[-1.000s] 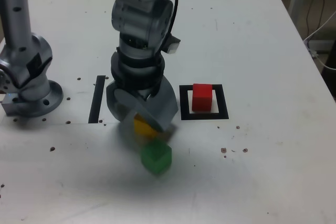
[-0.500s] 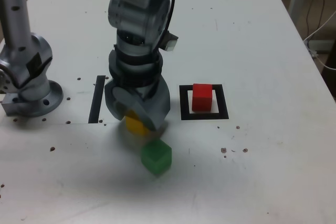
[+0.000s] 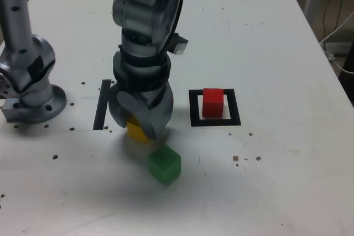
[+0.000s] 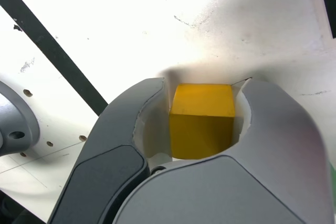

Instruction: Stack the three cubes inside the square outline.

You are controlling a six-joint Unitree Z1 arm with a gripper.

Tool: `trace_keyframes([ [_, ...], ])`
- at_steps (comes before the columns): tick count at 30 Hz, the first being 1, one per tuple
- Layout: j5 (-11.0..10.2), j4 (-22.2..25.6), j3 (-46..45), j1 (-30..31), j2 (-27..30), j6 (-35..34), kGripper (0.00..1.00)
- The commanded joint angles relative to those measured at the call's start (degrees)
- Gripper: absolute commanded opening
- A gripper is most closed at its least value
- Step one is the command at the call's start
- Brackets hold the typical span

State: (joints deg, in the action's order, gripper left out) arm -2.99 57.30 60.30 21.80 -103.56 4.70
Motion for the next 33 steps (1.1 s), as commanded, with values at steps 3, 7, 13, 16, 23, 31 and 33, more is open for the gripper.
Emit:
trace_keyframes([
  [3, 0.2, 1.6, 2.1, 0.1, 0.4, 0.2, 0.12],
  [7, 0.1, 5.8, 6.7, -0.3, 0.6, 0.2, 0.12],
  [13, 0.1, 13.5, 15.6, -3.8, 0.6, -0.5, 0.12],
  [16, 0.0, 15.7, 19.7, -6.6, 0.0, -1.1, 0.12],
  [23, 0.0, 17.9, 27.5, -11.0, -3.0, -2.7, 0.12],
  [31, -1.0, 17.1, 30.9, -13.6, -7.0, -6.1, 0.12],
  [33, -1.6, 16.4, 30.9, -13.8, -7.8, -6.6, 0.12],
])
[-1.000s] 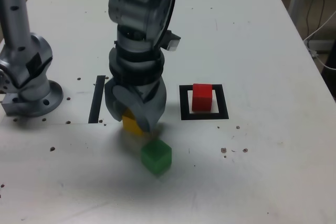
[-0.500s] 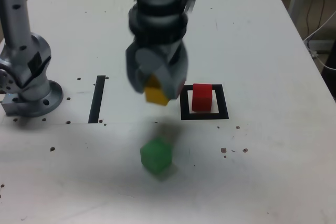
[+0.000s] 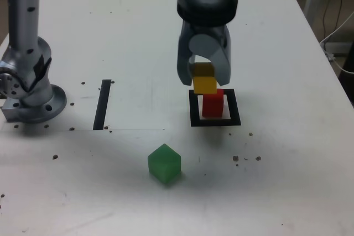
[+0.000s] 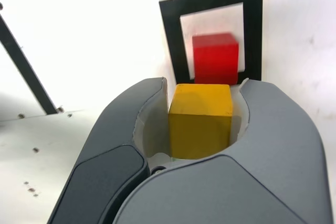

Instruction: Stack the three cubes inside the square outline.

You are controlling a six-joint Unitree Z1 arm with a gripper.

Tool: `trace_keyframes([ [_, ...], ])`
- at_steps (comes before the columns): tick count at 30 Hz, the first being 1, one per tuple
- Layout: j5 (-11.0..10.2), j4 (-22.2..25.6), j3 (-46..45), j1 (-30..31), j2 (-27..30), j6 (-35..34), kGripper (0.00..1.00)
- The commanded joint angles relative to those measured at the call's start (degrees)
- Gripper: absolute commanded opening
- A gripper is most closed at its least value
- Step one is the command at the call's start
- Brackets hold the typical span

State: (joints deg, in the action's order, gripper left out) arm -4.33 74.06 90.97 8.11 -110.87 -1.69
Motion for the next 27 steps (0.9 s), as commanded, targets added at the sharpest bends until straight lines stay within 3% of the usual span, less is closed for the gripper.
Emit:
trace_keyframes([
  [1, -0.6, -0.7, 0.2, -0.2, -0.9, -0.3, 0.12],
  [15, -1.9, -2.7, 0.0, -1.0, -3.3, -0.7, 0.12],
  [27, -1.5, -4.2, -0.8, -1.3, -4.1, -0.7, 0.15],
])
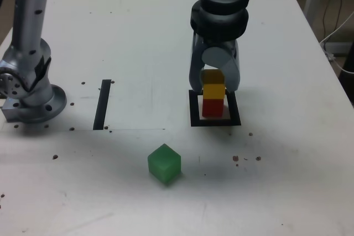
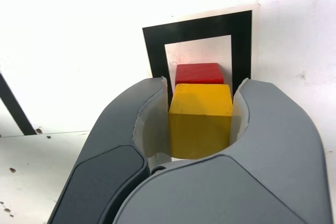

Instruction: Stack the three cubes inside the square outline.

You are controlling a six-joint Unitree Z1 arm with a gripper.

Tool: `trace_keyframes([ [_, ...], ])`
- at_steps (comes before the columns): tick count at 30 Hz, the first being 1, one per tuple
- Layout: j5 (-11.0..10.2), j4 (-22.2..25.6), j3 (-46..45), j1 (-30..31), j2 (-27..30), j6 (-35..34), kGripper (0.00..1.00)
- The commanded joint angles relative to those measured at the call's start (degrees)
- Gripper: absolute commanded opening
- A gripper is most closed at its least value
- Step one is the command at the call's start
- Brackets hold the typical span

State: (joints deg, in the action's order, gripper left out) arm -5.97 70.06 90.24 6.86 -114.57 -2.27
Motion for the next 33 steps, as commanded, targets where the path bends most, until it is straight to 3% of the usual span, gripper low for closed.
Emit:
trace_keyframes([
  [1, 0.1, -0.4, 0.0, -0.1, -0.5, -0.1, 0.15],
  [11, 0.2, 0.4, -0.1, -0.4, -0.6, -0.1, 0.26],
  [21, 0.4, 0.4, -0.6, -0.4, -0.6, -0.1, 0.31],
  [24, 0.8, 0.2, -1.0, -0.4, -0.6, -0.1, 0.44],
  [28, 1.4, 0.0, -1.3, -0.4, -0.5, -0.1, 0.69],
  [33, 1.0, -0.1, -1.5, -0.4, 0.0, -0.2, 0.93],
])
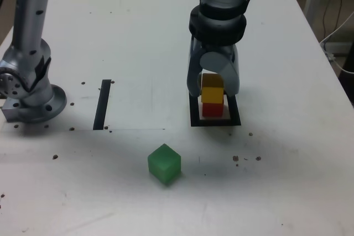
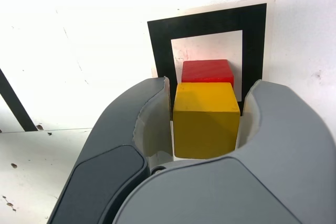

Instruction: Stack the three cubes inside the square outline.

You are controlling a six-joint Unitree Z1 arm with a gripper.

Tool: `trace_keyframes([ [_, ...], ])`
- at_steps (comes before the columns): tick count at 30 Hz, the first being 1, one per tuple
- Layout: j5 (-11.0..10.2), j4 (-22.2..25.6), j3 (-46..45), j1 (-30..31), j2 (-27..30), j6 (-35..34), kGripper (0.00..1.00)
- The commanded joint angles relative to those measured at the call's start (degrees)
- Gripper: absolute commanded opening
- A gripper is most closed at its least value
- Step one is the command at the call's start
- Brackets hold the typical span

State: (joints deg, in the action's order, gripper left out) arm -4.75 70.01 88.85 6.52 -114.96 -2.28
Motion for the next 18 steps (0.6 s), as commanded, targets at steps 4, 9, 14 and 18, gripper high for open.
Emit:
trace_keyframes([
  [4, -0.9, -0.1, -0.2, -0.1, 0.7, -0.2, 0.99],
  [9, -1.2, -0.1, -0.3, -0.1, 1.3, -0.2, 0.99],
  [14, -1.1, 0.6, -1.1, 0.5, 3.7, -0.2, 1.00],
  [18, -0.8, 0.9, -2.6, 2.4, 6.8, -0.1, 1.00],
])
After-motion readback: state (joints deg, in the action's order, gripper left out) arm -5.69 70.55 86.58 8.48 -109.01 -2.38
